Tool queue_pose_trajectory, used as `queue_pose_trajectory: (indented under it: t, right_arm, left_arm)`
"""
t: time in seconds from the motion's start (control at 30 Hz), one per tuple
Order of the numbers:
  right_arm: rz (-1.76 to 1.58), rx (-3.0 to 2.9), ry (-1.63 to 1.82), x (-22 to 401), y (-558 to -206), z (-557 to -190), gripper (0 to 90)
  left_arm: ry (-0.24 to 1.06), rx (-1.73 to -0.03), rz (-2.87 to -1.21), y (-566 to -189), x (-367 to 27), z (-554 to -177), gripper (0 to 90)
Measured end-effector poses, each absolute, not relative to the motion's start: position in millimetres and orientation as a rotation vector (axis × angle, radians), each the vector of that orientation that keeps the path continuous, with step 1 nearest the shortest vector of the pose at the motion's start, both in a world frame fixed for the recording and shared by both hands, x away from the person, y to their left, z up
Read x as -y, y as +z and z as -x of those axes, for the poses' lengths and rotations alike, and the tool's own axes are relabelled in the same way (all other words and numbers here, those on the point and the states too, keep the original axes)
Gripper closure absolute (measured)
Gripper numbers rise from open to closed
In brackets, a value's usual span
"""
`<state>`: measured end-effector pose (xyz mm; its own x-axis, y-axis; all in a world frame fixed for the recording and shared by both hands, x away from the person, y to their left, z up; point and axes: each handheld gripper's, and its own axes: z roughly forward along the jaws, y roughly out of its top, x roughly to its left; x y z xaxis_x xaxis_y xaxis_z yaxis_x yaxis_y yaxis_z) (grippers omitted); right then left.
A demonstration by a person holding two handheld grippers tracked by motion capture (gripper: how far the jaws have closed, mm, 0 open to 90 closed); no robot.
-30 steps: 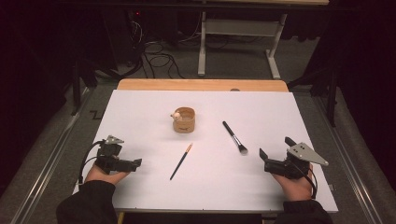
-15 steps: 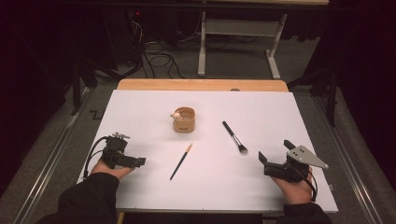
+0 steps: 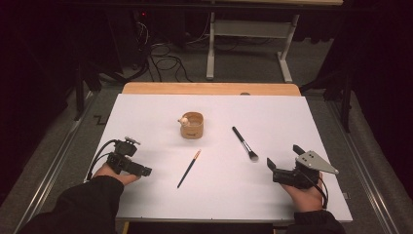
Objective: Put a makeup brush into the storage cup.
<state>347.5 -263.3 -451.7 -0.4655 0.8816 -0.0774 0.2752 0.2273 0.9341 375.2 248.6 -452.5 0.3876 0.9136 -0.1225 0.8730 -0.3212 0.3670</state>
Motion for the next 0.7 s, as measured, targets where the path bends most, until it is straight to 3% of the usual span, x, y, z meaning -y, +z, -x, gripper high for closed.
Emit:
queue_pose_trajectory:
  t: [0.27, 0.7]
  right_arm:
    - [-1.063, -1.880, 1.243, 264, -452, -347, 1.3]
    - [-1.055, -1.884, 1.244, 264, -452, -347, 1.6]
  left_arm:
    - [0.003, -1.591, -2.295, -445, -249, -377, 9.5]
    - [-0.053, -1.614, -2.400, -442, -237, -383, 16.6]
